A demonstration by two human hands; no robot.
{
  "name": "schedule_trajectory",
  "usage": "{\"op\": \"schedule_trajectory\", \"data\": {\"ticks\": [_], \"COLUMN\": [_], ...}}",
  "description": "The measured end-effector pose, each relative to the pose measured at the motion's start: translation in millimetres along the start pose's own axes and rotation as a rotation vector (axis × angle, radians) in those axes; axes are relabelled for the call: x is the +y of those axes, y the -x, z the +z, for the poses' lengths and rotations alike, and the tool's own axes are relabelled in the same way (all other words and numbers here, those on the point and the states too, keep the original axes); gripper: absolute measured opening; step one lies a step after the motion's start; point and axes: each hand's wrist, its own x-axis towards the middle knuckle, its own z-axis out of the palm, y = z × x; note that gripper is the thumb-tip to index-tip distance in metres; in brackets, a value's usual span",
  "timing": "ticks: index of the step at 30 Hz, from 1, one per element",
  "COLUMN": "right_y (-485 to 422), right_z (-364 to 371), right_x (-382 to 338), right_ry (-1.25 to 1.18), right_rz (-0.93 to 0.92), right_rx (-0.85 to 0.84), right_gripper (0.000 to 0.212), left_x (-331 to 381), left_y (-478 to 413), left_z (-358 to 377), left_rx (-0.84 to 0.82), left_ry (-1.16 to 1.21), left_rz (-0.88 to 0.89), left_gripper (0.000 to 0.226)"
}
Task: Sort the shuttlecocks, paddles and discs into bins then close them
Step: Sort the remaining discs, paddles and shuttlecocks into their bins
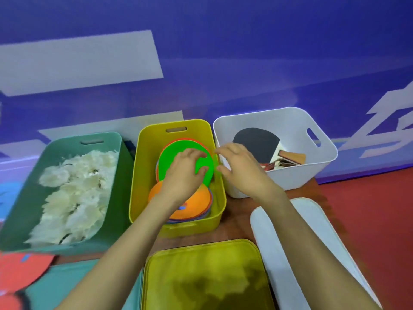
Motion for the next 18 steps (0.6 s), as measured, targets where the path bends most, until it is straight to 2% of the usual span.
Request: {"op": "schedule_trajectory", "data": {"ticks": [9,14,18], "right_y": [5,-3,-6], "right_z": [94,156,202], "right_x": [-181,-275,-357], "right_ry": [0.002,0.039,0.01], "right_rz": [-0.339,-0.402,-0.371], "right_rx": [-0.113,-0.13,-0.15], "right_gripper": [0.045,0.044,0.044], "left_x": [-149,-241,-317], "left_y": [142,214,268], "left_z": [-111,-162,-203], "left_rx": [0.136,0.205,0.249], "left_ry": [0.011,0.044,0.045], "left_rz": [-0.276,-0.379,-0.383], "left_gripper": [0.027,0.024,0.021]}}
